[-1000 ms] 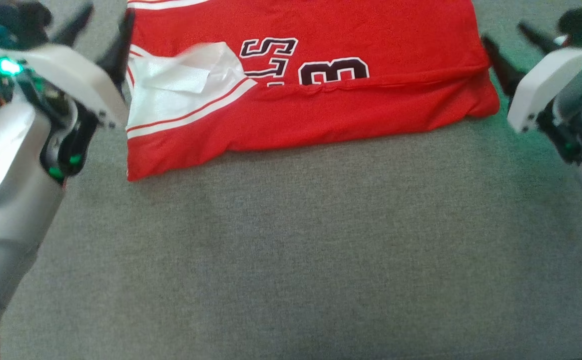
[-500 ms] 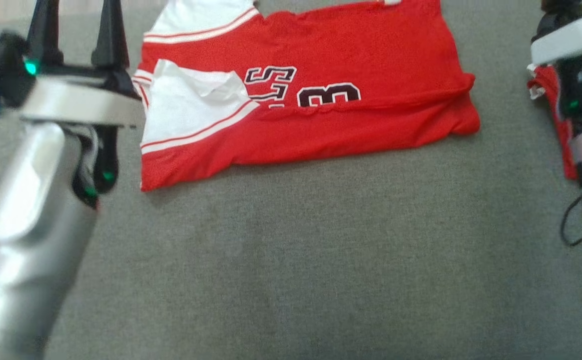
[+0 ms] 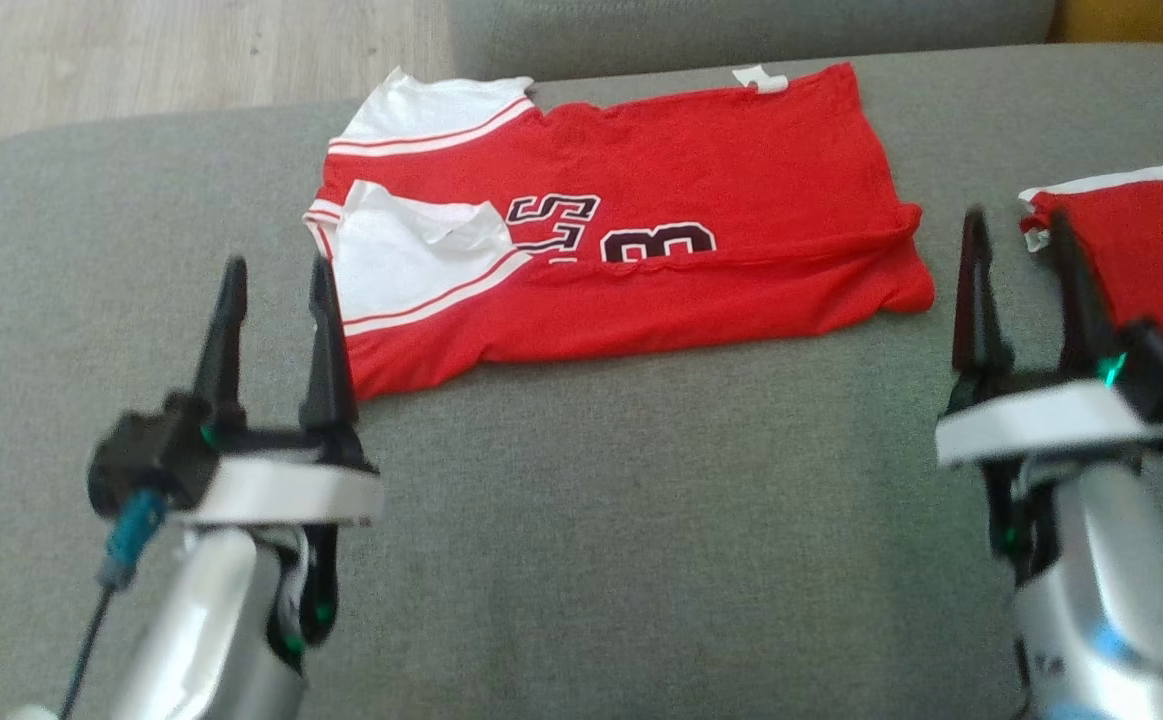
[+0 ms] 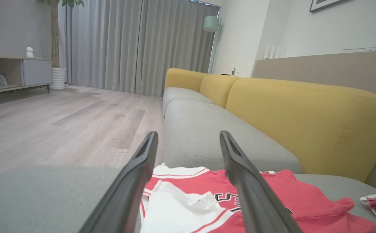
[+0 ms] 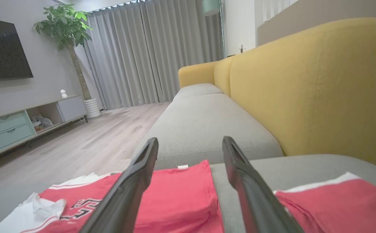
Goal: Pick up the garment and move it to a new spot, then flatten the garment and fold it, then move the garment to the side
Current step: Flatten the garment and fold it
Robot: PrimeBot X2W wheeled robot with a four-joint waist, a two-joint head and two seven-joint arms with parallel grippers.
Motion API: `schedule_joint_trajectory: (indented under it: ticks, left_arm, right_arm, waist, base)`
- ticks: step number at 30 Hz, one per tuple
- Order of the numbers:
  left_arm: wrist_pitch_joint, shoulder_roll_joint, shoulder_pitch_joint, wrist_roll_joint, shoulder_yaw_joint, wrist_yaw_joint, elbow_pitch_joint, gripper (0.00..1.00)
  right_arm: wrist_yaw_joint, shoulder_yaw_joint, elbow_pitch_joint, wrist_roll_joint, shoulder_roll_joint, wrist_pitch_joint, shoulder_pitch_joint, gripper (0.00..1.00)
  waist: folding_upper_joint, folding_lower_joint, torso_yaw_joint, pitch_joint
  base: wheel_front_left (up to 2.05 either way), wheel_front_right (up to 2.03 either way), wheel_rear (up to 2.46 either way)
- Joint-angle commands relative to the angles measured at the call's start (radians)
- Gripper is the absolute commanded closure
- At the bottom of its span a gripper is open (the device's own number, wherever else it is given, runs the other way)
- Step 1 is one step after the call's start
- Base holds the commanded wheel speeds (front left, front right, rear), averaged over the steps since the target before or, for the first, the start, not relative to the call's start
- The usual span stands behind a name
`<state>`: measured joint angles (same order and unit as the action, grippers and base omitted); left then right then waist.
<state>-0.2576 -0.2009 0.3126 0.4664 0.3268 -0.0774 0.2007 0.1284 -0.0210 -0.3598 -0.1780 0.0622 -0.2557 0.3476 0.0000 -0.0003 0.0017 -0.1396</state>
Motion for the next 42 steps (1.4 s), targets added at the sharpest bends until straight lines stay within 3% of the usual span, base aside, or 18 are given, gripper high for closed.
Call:
schedule_joint_trajectory:
  ticks: [1,6,13,19,31,41,42]
  left_arm:
    - [-0.004,-0.007,0.017,-0.010,-0.046,0.006,-0.025,0.00]
    - [-0.004,0.051,-0.075,-0.052,-0.097,0.039,-0.003,0.00]
    - [-0.004,0.091,-0.098,-0.094,-0.158,0.082,0.042,0.00]
    - [0.032,0.096,-0.025,-0.096,-0.158,0.059,0.192,0.00]
    - [0.128,0.059,0.128,-0.077,-0.212,-0.031,0.470,0.00]
    - [0.207,0.058,0.146,-0.060,-0.196,-0.022,0.581,0.00]
    - [0.220,0.059,0.146,-0.057,-0.193,-0.020,0.590,0.22]
  right_arm:
    - [0.002,0.027,0.039,-0.009,-0.011,-0.006,0.007,0.00]
    - [0.002,0.044,0.073,-0.053,-0.012,-0.006,-0.095,0.00]
    - [0.002,0.044,0.105,-0.058,-0.012,-0.006,-0.116,0.00]
    - [0.002,0.064,0.116,-0.062,-0.012,-0.006,-0.104,0.00]
    - [0.002,0.112,0.132,-0.087,-0.012,-0.006,-0.068,0.00]
    - [0.002,0.129,0.138,-0.111,-0.012,-0.006,-0.054,0.00]
    - [0.002,0.129,0.139,-0.113,-0.012,-0.006,-0.053,0.00]
  waist:
    - [0.0000,0.0003,-0.002,0.009]
    - [0.0000,0.0003,-0.014,0.025]
    - [0.0000,0.0003,-0.035,0.015]
    - [0.0000,0.0003,-0.046,-0.028]
    - [0.0000,0.0003,-0.088,-0.117]
    - [0.0000,0.0003,-0.103,-0.129]
    - [0.0000,0.0003,-0.104,-0.130]
  base:
    - [0.00,0.00,0.00]
    - [0.00,0.00,0.00]
    - [0.00,0.00,0.00]
    - [0.00,0.00,0.00]
    - [0.00,0.00,0.00]
    - [0.00,0.00,0.00]
    - [0.00,0.00,0.00]
